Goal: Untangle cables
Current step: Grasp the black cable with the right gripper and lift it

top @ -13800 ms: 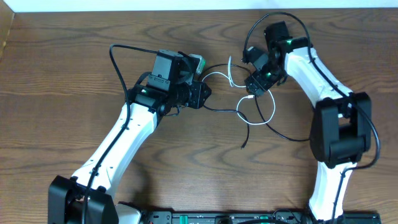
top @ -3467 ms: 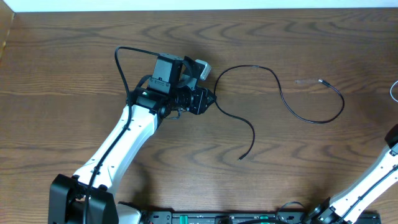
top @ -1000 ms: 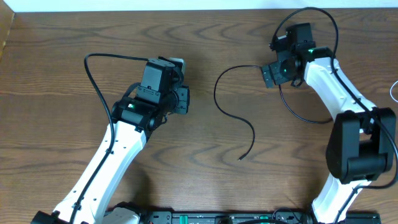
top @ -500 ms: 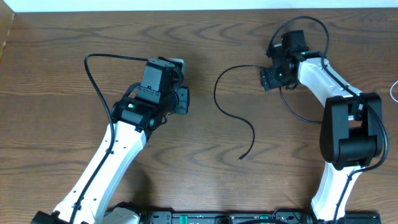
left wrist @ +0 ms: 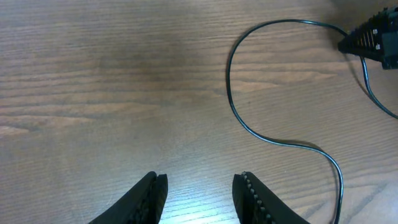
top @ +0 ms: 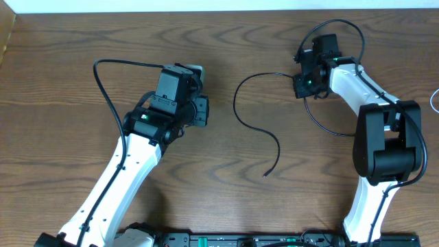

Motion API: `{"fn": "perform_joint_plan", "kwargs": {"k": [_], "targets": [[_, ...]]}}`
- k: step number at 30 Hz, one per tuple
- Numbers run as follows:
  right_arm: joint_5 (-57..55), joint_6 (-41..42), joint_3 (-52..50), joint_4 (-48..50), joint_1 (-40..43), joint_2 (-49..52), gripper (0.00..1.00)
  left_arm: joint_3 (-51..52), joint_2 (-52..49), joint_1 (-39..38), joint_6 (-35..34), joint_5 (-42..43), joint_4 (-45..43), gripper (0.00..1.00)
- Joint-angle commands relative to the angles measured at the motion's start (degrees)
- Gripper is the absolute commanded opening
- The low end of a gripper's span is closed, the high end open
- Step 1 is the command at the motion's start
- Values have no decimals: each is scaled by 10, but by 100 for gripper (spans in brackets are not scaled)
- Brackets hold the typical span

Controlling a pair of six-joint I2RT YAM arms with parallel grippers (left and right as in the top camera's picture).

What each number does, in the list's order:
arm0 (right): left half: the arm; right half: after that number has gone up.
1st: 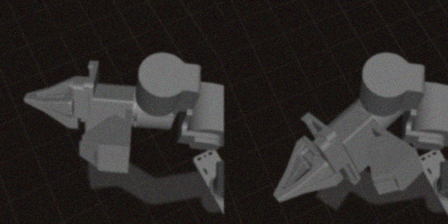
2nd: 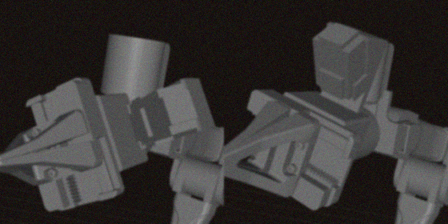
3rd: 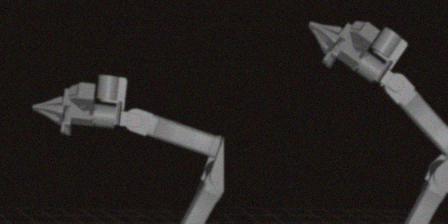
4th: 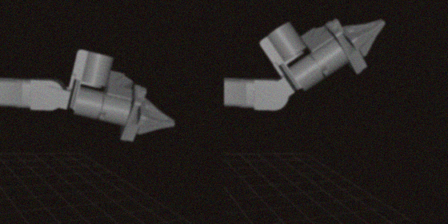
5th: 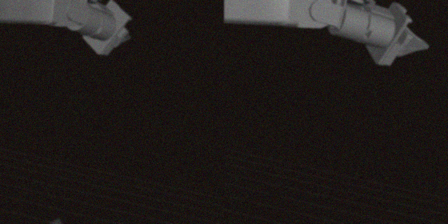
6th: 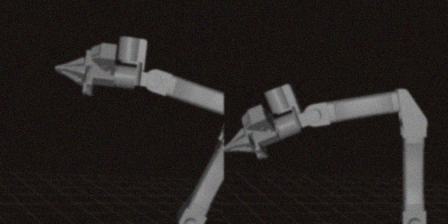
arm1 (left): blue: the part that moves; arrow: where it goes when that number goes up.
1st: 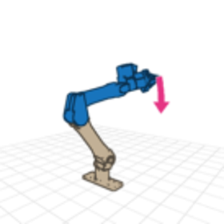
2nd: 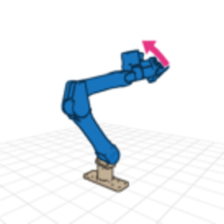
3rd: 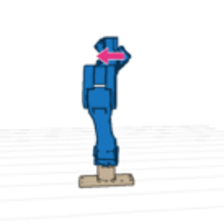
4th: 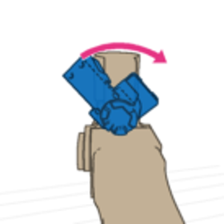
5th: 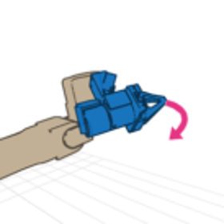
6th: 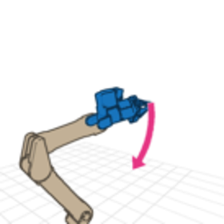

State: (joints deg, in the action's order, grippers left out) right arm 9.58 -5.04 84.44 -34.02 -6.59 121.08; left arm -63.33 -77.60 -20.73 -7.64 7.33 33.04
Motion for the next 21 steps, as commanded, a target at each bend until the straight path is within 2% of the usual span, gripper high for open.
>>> {"fn": "perform_joint_plan", "kwargs": {"k": [1,7,10,15,21], "targets": [[48,21,18,-10,3,-13,1,3,1,0,5,-5,6,40],[49,55,141,-113,4,-92,1,3,1,0,5,-3,16,40],[45,59,235,-210,4,-128,1,3,1,0,5,-3,21,40],[-58,88,385,-361,10,-158,1,3,1,0,5,65,7,40],[-133,97,544,-473,24,-160,1,3,1,0,5,88,-6,40]]}}
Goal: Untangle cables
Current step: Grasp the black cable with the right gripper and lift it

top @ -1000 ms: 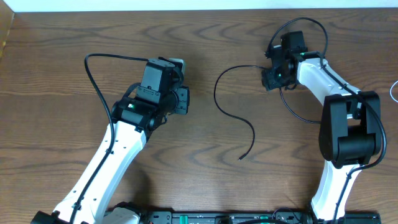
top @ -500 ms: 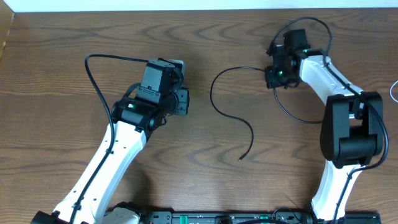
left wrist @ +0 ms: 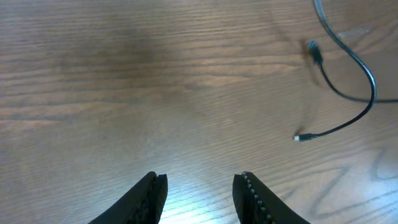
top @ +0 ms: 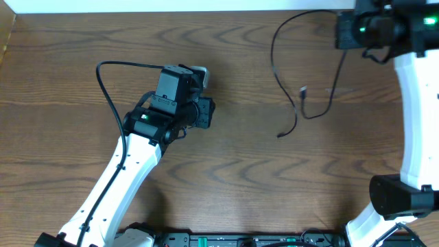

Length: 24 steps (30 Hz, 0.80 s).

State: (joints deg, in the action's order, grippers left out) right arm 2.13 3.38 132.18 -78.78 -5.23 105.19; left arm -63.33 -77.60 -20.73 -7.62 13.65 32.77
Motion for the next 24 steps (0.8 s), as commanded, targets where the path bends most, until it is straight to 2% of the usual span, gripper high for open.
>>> {"fn": "perform_joint_plan", "kwargs": {"k": [1,5,13,19,24], "targets": [[-64,14,91,-37,17,-1,1,3,1,0,5,24,-3,40],[-63,29,138,-57,48,-1,1,3,1,0,5,25,-3,40],[-46,58,141,-37,110,0,1,3,1,0,5,53,-28,40],[-16,63,141,32,165,37,1,3,1,-6,5,54,-57,40],[46,79,141,109,204,129,1,3,1,-27,5,54,-68,40]]}}
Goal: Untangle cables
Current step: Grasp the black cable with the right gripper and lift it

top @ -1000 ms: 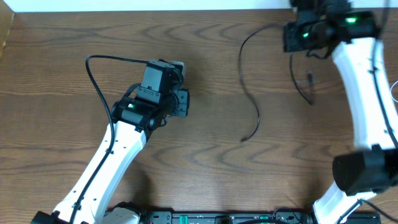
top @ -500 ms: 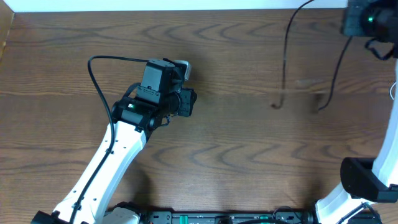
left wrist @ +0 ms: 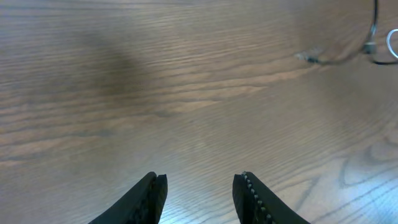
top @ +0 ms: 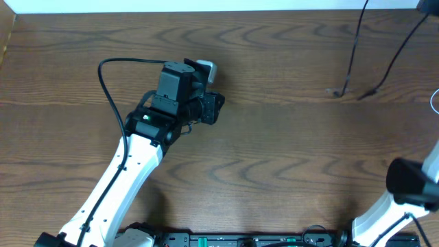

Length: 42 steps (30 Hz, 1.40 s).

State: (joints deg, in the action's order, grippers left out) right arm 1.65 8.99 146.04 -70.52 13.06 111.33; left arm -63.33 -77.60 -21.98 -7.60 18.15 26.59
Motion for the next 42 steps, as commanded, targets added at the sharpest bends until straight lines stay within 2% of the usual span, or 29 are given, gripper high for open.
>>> {"fn": "perform_joint_plan", "kwargs": {"k": [1,8,10,16,21,31,37,42], "targets": [[63,31,2,44,28,90,1,3,1,-17,5,8,-8,40],[77,204,2,167,101,246,1,3,1,-52,5,7,-11,40],[82,218,2,192,126,265,1,3,1,-61,5,7,-11,41],[17,126,24,203,218,265,1,3,1,-87,5,7,-39,40],[18,115,24,207,279,265,1,3,1,-99,5,6,-51,40],[7,87,25,238,272,247,1,3,1,-101,5,5,-50,40],[-120,60,28,220,263,240,1,3,1,-101,5,4,-51,40],[-203,35,83,184,269,238,1,3,1,-101,9,5,-51,40]]}}
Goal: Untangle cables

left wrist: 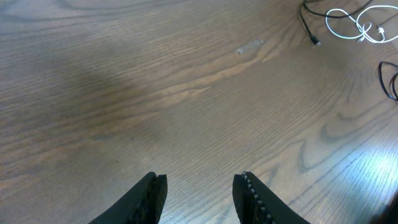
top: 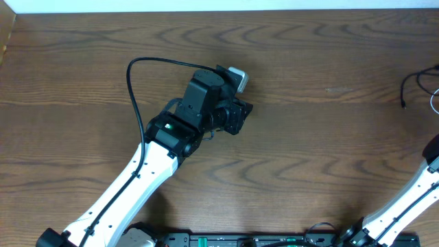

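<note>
A thin black cable [top: 403,92] lies at the far right edge of the wooden table [top: 309,158]; in the left wrist view its end [left wrist: 307,27] runs beside a coiled white cable [left wrist: 349,22]. Another loop of black cable [left wrist: 388,79] shows at that view's right edge; whether it joins the first I cannot tell. My left gripper [top: 240,118] hovers over the table's middle, open [left wrist: 199,182], with only bare wood between its fingers. The right gripper is out of view.
A white link of the right arm [top: 413,200] rises along the right edge of the overhead view. The left arm's own black lead [top: 134,82] arcs above its forearm. The table's far edge runs along the top.
The left arm has moved to the right, toward the table's middle. The black cable, then hanging at the top right, now lies at the far right edge by the white cable.
First the right gripper held a black cable that curved across the table's right half. Then it was at the top right with the cable dangling, then out of frame with only cable ends showing. Now the cable rests at the right edge, and the left gripper stayed open, shifting right.
</note>
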Motion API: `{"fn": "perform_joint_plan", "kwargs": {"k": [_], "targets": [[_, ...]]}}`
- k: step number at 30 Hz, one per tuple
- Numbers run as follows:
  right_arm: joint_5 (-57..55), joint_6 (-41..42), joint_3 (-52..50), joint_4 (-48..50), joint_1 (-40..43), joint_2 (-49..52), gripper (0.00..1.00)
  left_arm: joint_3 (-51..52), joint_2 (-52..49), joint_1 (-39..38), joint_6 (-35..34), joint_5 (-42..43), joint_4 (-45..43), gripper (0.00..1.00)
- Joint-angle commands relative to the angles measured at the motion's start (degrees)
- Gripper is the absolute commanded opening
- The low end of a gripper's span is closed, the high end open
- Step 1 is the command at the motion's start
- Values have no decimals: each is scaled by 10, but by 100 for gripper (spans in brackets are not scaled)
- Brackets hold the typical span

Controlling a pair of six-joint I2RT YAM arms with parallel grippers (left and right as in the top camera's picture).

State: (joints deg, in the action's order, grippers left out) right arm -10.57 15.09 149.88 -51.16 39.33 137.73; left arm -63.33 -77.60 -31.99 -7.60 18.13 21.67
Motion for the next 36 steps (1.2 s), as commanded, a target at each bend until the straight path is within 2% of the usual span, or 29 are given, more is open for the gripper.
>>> {"fn": "perform_joint_plan", "kwargs": {"k": [1,7,14,26,27,29,30,31,32,34,36], "targets": [[-95,-28,61,-19,9,-26,1,3,1,-1,17,5,-2,40],[-92,-36,68,-20,23,-41,1,3,1,-2,27,5,-2,41],[-54,-61,57,-1,-8,-22,1,3,-6,-2,29,5,0,40],[-54,-87,56,-10,-29,109,2,3,-26,-28,29,5,-7,40],[-55,-82,56,-14,-27,124,9,3,-26,-28,29,5,-6,40],[-60,-78,56,-23,-23,144,11,3,-26,-28,29,5,-6,40],[-60,-79,56,-26,-22,151,17,3,-26,-28,29,5,-6,40],[-60,-79,56,-28,-21,156,46,3,-26,-28,28,5,-6,40],[-61,-79,56,-31,-21,162,79,3,-26,-28,28,5,-6,40],[-60,-78,56,-34,-19,163,99,3,-26,-28,28,5,-6,40],[-60,-74,57,-37,-19,160,99,3,-26,-28,28,5,-6,40]]}}
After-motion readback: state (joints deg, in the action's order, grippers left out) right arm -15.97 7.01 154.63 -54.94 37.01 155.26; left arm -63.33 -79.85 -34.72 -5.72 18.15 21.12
